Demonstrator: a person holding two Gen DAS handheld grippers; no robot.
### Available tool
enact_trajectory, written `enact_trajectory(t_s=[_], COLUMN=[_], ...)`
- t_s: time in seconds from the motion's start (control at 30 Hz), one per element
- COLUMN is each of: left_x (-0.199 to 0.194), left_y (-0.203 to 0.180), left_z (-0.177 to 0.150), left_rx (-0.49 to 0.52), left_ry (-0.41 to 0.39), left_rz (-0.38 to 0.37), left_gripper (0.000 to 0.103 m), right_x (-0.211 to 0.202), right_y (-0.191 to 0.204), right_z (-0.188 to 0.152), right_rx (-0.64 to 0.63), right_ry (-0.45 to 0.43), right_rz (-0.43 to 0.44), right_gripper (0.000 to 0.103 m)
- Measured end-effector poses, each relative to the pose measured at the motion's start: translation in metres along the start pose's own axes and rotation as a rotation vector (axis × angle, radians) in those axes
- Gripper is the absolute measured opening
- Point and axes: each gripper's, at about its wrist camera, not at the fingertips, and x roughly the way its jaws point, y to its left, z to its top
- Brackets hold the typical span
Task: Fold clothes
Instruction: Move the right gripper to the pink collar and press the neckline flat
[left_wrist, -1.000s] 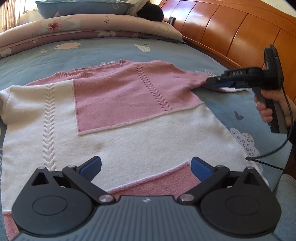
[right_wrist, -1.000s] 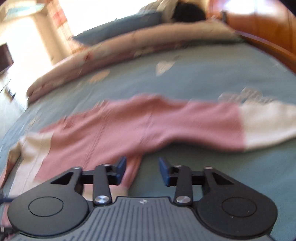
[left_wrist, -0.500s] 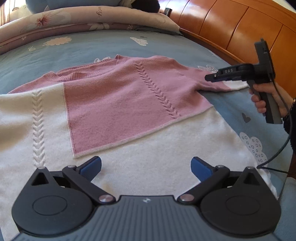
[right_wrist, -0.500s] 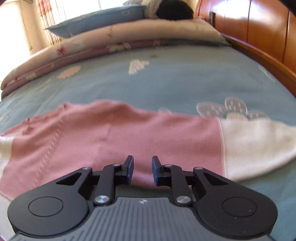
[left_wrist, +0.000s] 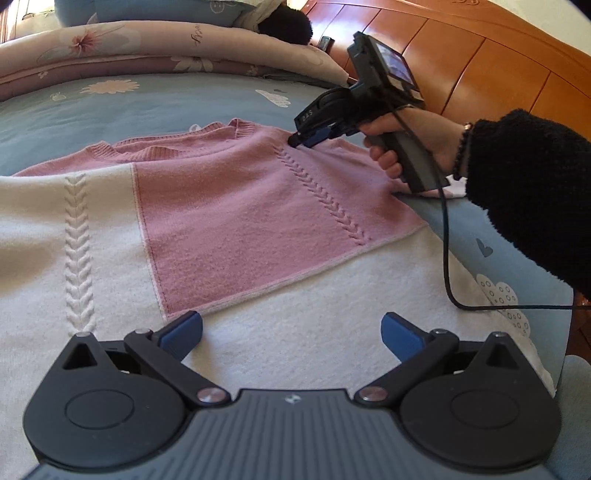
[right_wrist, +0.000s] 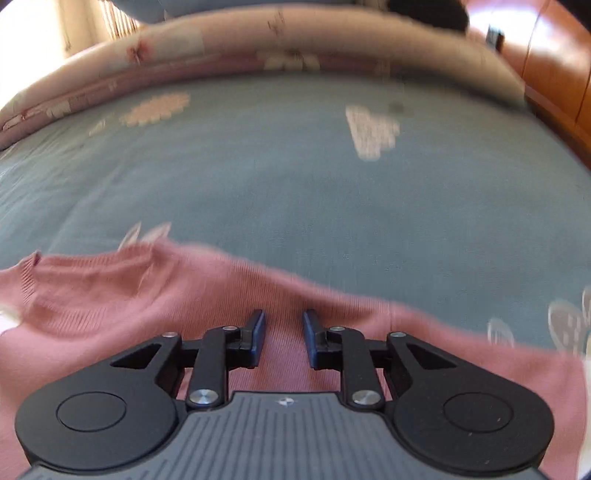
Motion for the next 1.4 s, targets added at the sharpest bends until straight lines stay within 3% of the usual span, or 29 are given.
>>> enact_trajectory(t_s=[0.13, 0.23, 0.33, 0.43, 0.5, 0.57, 0.7, 0.8, 0.93, 1.0, 1.03, 1.07, 1.1, 1.2, 1.27, 1.4], left_x=[-0.002, -0.004, -0.005, -0.004, -0.004, -0.003, -0.003, -0.002, -0.002, -0.001, -0.001, -0.001, -0.001, -0.001, -0.001, -0.002], left_y=[0.004, 0.004, 0.004, 0.006, 0.007, 0.009, 0.011, 0.012, 0.012, 0.012, 0.013, 0.013, 0.014, 0.013, 0.012, 0.013], left_z=[0.001, 0.003, 0.004, 0.005, 0.005, 0.004, 0.004, 0.003, 0.002, 0.002, 0.002, 0.002, 0.001, 0.002, 0.002, 0.001], left_rx=[-0.019, -0.028, -0.037, -0.039, -0.040, -0.040, -0.041, -0.033, -0.019, -0.014, -0.014, -0.014, -0.013, -0.012, -0.014, -0.019], left_ry=[-0.009, -0.013, -0.015, -0.015, -0.015, -0.012, -0.010, -0.006, -0.005, -0.006, -0.008, -0.009, -0.011, -0.012, -0.014, -0.015], left_rz=[0.006, 0.014, 0.021, 0.025, 0.018, 0.012, -0.003, -0.017, -0.025, -0.028, -0.029, -0.031, -0.032, -0.029, -0.026, -0.031], left_gripper=[0.102, 0.102, 0.102, 0.102, 0.102, 0.102, 0.102, 0.102, 0.102, 0.102, 0.102, 0.102, 0.102, 0.102, 0.102, 0.102], right_x=[-0.005, -0.036, -0.054, -0.055, -0.053, -0.046, -0.020, 0.002, 0.026, 0.034, 0.036, 0.036, 0.034, 0.029, 0.030, 0.042], right_y=[0.002, 0.021, 0.054, 0.086, 0.099, 0.110, 0.128, 0.140, 0.150, 0.148, 0.144, 0.141, 0.142, 0.143, 0.146, 0.153], right_z=[0.015, 0.011, -0.001, -0.004, 0.005, 0.017, 0.039, 0.042, 0.038, 0.040, 0.043, 0.044, 0.042, 0.035, 0.040, 0.042], right_rx=[0.062, 0.004, -0.095, -0.205, -0.249, -0.309, -0.452, -0.603, -0.743, -0.714, -0.677, -0.653, -0.652, -0.646, -0.614, -0.586], right_ry=[0.018, 0.020, 0.079, 0.086, 0.050, 0.020, -0.005, 0.009, 0.038, 0.070, 0.090, 0.099, 0.087, 0.045, -0.017, -0.014], right_rz=[-0.014, 0.056, 0.153, 0.173, 0.173, 0.181, 0.193, 0.196, 0.220, 0.267, 0.305, 0.330, 0.337, 0.343, 0.287, 0.245], right_gripper=[0.028, 0.032, 0.032, 0.032, 0.035, 0.049, 0.053, 0.055, 0.064, 0.061, 0.049, 0.023, 0.010, 0.005, 0.005, 0.007])
